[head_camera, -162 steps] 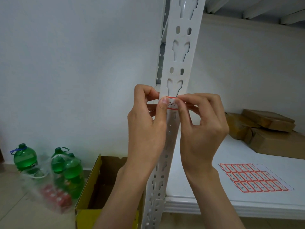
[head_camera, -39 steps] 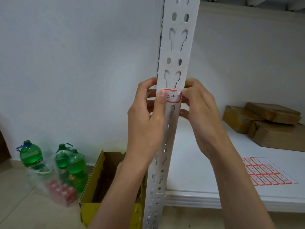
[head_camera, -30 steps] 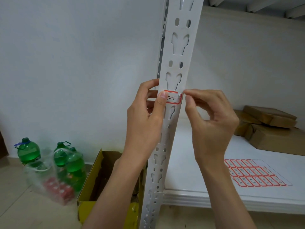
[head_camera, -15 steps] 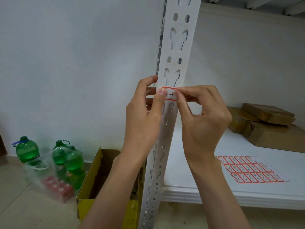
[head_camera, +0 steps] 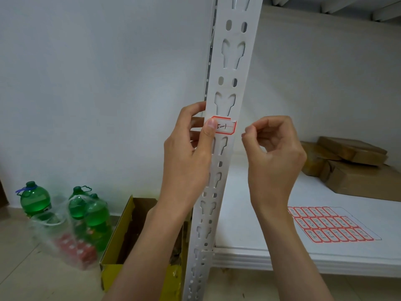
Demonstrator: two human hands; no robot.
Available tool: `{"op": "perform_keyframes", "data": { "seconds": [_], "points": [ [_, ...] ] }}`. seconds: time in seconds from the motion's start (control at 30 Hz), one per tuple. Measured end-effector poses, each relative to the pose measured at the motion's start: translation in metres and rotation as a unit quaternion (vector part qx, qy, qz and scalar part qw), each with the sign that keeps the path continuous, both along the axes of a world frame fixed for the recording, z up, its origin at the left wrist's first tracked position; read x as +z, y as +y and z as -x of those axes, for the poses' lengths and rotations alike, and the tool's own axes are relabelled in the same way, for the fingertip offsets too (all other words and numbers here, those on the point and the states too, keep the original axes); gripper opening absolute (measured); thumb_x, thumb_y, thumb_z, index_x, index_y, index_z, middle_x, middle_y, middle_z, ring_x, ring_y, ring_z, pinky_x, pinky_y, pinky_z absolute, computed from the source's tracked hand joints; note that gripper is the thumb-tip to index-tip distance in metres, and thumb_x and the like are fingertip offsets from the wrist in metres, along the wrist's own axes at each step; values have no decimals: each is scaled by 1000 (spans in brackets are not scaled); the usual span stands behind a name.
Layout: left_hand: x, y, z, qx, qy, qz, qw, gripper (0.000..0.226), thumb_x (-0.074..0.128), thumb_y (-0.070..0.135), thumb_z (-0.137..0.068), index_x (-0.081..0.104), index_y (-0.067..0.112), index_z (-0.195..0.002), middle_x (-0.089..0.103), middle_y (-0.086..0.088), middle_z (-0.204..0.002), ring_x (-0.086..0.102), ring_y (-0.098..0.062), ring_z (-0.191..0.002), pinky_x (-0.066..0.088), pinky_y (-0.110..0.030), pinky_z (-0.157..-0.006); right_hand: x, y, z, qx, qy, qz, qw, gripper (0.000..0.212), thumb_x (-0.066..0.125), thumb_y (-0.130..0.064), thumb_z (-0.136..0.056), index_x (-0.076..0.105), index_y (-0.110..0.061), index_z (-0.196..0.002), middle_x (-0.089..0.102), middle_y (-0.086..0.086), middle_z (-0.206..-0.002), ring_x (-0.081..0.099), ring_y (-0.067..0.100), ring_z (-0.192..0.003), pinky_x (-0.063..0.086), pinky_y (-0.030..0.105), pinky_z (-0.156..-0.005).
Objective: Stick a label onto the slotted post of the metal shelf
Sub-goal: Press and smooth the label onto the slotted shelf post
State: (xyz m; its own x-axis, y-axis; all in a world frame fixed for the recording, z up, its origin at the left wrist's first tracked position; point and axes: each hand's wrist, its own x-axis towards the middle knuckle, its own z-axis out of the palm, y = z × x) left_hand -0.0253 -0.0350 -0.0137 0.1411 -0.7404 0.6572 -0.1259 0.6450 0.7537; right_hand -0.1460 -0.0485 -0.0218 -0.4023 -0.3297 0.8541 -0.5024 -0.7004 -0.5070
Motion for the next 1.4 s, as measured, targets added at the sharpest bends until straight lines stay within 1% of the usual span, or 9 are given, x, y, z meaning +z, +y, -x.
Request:
{"op": "perform_keyframes", "data": {
  "seconds": [0.1, 0.3, 0.43, 0.6, 0.7, 0.83, 1.1, 1.27, 1.4],
  "points": [
    [2, 0, 0, 10, 0, 2, 1000, 25, 52, 34, -101, 51, 33, -126, 69, 11, -115, 68, -3, -99, 56, -13, -81, 6, 5, 1, 64, -44, -7, 997, 12, 69, -3, -91, 67, -15, -92, 70, 0, -87, 70, 17, -82, 59, 27, -77],
    [13, 1, 7, -1, 1, -29, 1000, 44, 69, 35, -91, 51, 27, -131, 65, 11, -118, 66, -8, -96, 52, -7, -71, 6, 7, 9, 98, -80, -53, 991, 9, 74, -8, -90, 75, -15, -94, 75, -2, -84, 74, 14, -77, 59, 21, -74],
    [23, -1, 16, -36, 36, -67, 996, 32, 71, 30, -88, 55, 24, -114, 68, 8, -96, 66, -7, -79, 53, -11, -62, -4, -5, 26, 70, -103, -143, 982, 10, 79, -9, -84, 71, -15, -83, 71, -1, -75, 67, 10, -68, 56, 24, -69],
    [26, -5, 16, -76, 39, -92, 992, 23, 64, 26, -88, 51, 26, -107, 61, 10, -78, 55, -4, -63, 50, -18, -54, -14, -9, 43, 62, -103, -217, 969, 10, 82, -13, -82, 74, -18, -77, 73, -3, -70, 69, 18, -67, 60, 28, -68],
    [28, -4, 15, -98, 54, -109, 988, 24, 62, 24, -87, 51, 25, -109, 57, 10, -76, 54, -6, -67, 50, -25, -62, -15, -9, 47, 71, -110, -226, 965, 9, 82, -11, -82, 76, -17, -78, 73, -4, -69, 69, 13, -64, 59, 22, -67],
    [30, -4, 18, -104, 78, -115, 985, 22, 59, 19, -86, 53, 20, -107, 57, 5, -77, 55, -14, -71, 49, -34, -69, -16, -9, 48, 80, -108, -240, 961, 9, 80, -8, -83, 76, -16, -79, 74, -2, -71, 70, 19, -68, 60, 26, -69],
    [26, -7, 17, -81, 48, -95, 991, 18, 59, 22, -89, 51, 24, -106, 53, 14, -69, 50, -5, -61, 47, -17, -52, -20, -11, 50, 83, -84, -246, 962, 17, 78, -6, -85, 76, -22, -80, 75, -4, -73, 71, 13, -67, 60, 24, -72],
    [27, -5, 18, -74, 50, -101, 991, 22, 61, 26, -88, 52, 26, -107, 58, 10, -77, 55, -7, -67, 51, -23, -58, -23, -12, 52, 61, -55, -250, 965, 25, 68, -10, -94, 73, -30, -81, 74, -12, -78, 71, 6, -71, 57, 14, -70],
    [30, -5, 19, -95, 74, -108, 987, 20, 60, 20, -87, 51, 19, -104, 53, 7, -75, 50, -13, -68, 46, -31, -66, -28, -14, 54, 35, -32, -271, 961, 24, 63, -15, -98, 71, -28, -80, 70, -7, -72, 67, 3, -66, 54, 11, -63]
  ]
}}
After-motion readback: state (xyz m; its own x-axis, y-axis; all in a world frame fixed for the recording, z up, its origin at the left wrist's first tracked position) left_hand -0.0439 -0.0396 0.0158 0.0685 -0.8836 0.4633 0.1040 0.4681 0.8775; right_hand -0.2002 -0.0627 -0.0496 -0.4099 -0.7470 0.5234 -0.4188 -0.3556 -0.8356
